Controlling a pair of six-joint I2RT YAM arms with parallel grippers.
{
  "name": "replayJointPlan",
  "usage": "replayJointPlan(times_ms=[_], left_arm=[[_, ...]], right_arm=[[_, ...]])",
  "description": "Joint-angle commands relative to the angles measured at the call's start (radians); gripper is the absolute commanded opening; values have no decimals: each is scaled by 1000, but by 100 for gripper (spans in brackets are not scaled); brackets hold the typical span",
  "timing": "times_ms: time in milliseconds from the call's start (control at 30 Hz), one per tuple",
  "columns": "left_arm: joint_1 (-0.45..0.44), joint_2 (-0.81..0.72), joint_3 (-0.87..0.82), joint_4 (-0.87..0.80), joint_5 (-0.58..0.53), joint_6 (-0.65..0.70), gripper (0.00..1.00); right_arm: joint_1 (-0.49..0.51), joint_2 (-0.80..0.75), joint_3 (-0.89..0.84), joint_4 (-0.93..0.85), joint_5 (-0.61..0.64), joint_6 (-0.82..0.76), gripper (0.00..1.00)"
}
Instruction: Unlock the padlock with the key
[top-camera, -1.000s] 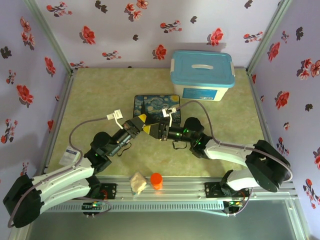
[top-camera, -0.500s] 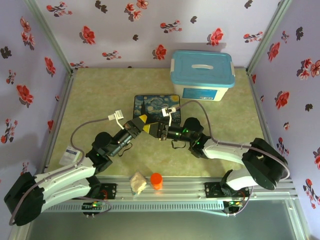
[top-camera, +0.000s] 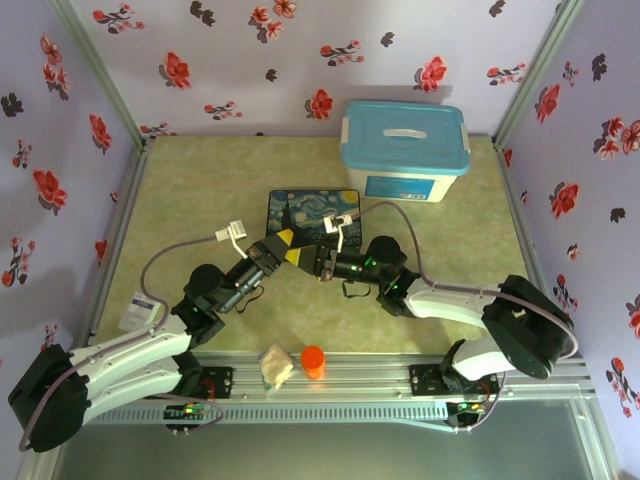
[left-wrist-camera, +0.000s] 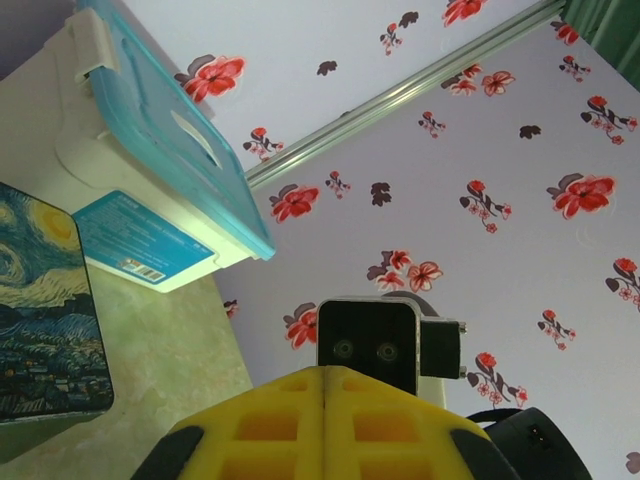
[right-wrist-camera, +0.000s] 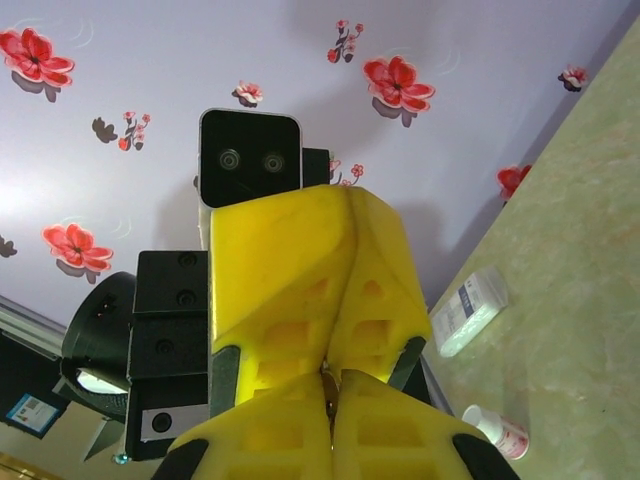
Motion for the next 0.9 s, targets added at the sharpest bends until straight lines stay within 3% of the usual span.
replayJointPlan(times_ms=[0,67,100,233,267,400,567,733,867], left_arm=[[3,-4,6,-19,14,6,20],[3,-11,9,-44,1,12,21],[5,-19,12,-60,-9,19,28],[12,-92,18,-191,-114,23,83],[14,-111,19,-229,-144,24,88],[19,-141,88,-515,-218,33,89],[-2,6,222,-774,-183,126,80],[-18,182,247,-754,-109,210,69],[-55,301,235,-659,-102,254,65]], right_arm=[[-5,-30,-9,35,25,-8,0],[-5,-47,-21,9,31,-17,0],[-5,-58,-30,-3,36,-23,0],[-12,-146,-63,-177,66,-80,0],[-12,-172,-68,-235,81,-101,0],[-13,-288,-77,-494,156,-185,0],[-21,-378,-56,-767,225,-270,0],[-71,-406,-43,-1021,307,-282,0],[-84,-444,-75,-1093,373,-283,0]])
